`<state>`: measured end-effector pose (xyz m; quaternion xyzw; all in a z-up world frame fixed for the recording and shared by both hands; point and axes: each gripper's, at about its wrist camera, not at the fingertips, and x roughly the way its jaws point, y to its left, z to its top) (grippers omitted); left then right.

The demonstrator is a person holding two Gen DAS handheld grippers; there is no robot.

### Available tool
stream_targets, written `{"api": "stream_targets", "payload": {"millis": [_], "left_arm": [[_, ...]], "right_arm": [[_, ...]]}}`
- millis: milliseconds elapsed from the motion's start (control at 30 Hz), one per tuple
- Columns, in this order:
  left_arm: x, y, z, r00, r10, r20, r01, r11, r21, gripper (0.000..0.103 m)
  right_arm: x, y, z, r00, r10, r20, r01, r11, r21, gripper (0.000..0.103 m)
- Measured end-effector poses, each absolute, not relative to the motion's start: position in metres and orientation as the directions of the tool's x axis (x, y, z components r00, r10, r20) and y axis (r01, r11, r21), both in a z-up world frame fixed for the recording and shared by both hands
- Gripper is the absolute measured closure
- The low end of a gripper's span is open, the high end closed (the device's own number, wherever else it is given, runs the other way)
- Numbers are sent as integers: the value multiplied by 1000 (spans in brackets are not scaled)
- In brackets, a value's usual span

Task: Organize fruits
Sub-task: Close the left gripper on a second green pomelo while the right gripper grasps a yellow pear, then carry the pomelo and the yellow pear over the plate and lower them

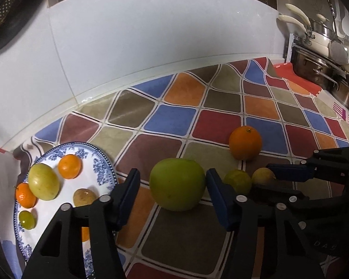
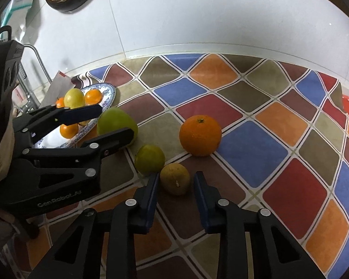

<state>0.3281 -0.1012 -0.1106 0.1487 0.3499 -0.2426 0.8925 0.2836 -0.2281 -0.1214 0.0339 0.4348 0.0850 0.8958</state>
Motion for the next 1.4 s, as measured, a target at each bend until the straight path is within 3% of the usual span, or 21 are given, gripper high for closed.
{"api": "stream_targets", "payload": {"millis": [700,1400], "left_arm": [[294,-86,-87,662,-319,-679,489,870,68,54],[225,-41,-29,775,-285,-563,373,927,43,54]], "right_arm": [[266,-228,-96,645,193,-740,-121,981,150,75],[214,-196,-34,733,237,-637,-206,971,125,75]]}}
